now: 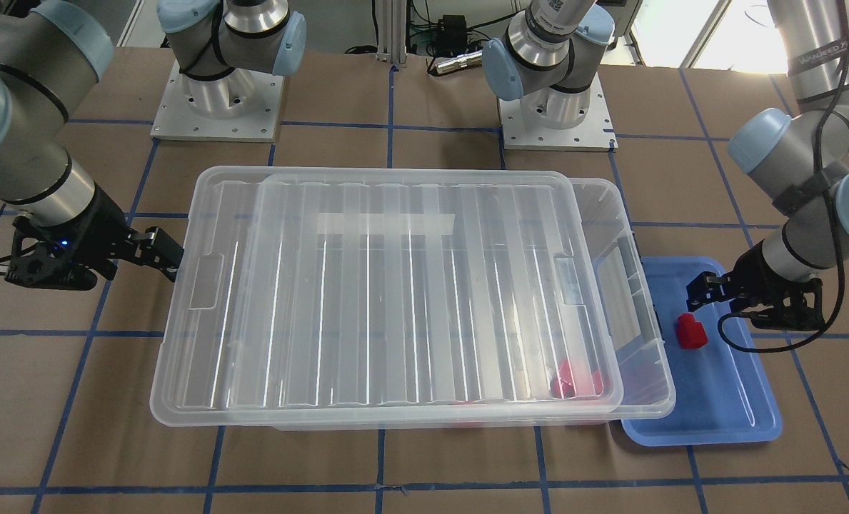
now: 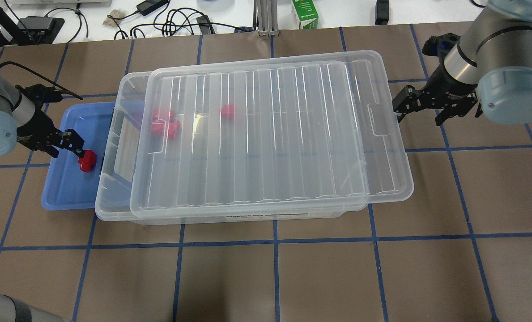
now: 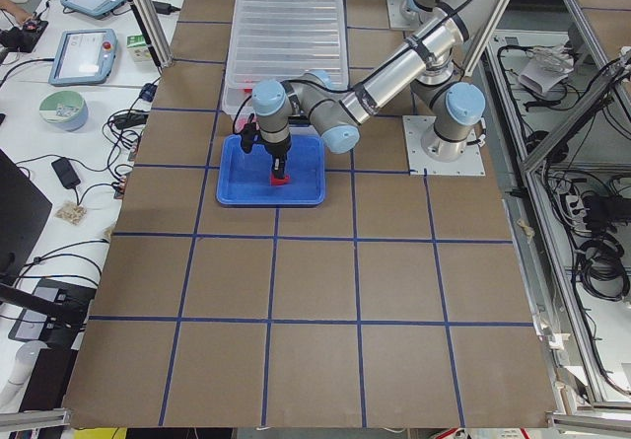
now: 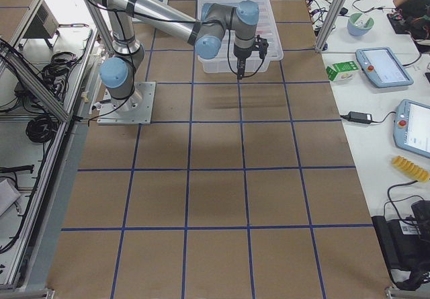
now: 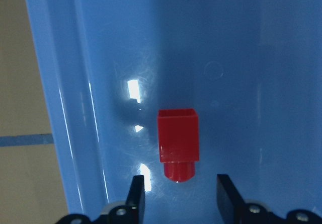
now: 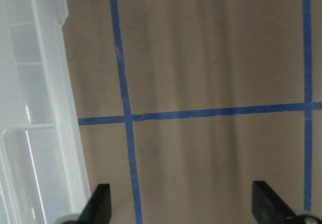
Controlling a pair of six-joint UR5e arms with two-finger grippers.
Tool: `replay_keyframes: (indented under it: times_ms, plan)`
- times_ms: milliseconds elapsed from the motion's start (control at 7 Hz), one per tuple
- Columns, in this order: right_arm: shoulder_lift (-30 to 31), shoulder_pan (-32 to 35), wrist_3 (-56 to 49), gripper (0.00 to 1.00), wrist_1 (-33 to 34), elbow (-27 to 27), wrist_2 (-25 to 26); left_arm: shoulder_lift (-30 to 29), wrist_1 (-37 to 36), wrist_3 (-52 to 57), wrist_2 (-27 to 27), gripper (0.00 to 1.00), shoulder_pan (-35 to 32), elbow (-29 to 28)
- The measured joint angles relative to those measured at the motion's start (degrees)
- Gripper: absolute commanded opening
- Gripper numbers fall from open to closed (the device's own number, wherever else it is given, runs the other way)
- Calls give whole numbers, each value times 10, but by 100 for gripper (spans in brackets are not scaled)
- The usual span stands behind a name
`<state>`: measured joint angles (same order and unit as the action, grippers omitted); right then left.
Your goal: Place red block in blue tray from box
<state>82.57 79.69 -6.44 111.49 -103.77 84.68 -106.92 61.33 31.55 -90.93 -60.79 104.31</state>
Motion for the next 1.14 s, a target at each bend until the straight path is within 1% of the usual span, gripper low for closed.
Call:
replay_keyframes:
  times_ms: [143, 286, 429, 571, 714, 857, 1143]
  plan:
    - [-1, 27, 13, 100, 10, 0, 3, 21, 49, -5, 0, 100, -4, -25]
    - [-2, 42, 18, 100, 14, 0, 5, 43, 113, -21, 0, 100, -16, -60]
    - [-3, 48, 18, 100, 16, 3, 6, 65, 176, -57, 0, 100, -43, -97]
    - [-2, 50, 17, 100, 15, 12, 7, 88, 217, -101, 0, 100, -82, -122]
    - [2, 51, 16, 100, 5, 33, 17, 108, 239, -142, -1, 100, -121, -132]
    - [12, 53, 18, 100, -32, 72, 35, 127, 249, -190, -2, 100, -161, -135]
    - [29, 66, 25, 100, -143, 157, 49, 151, 255, -274, -17, 100, -253, -133]
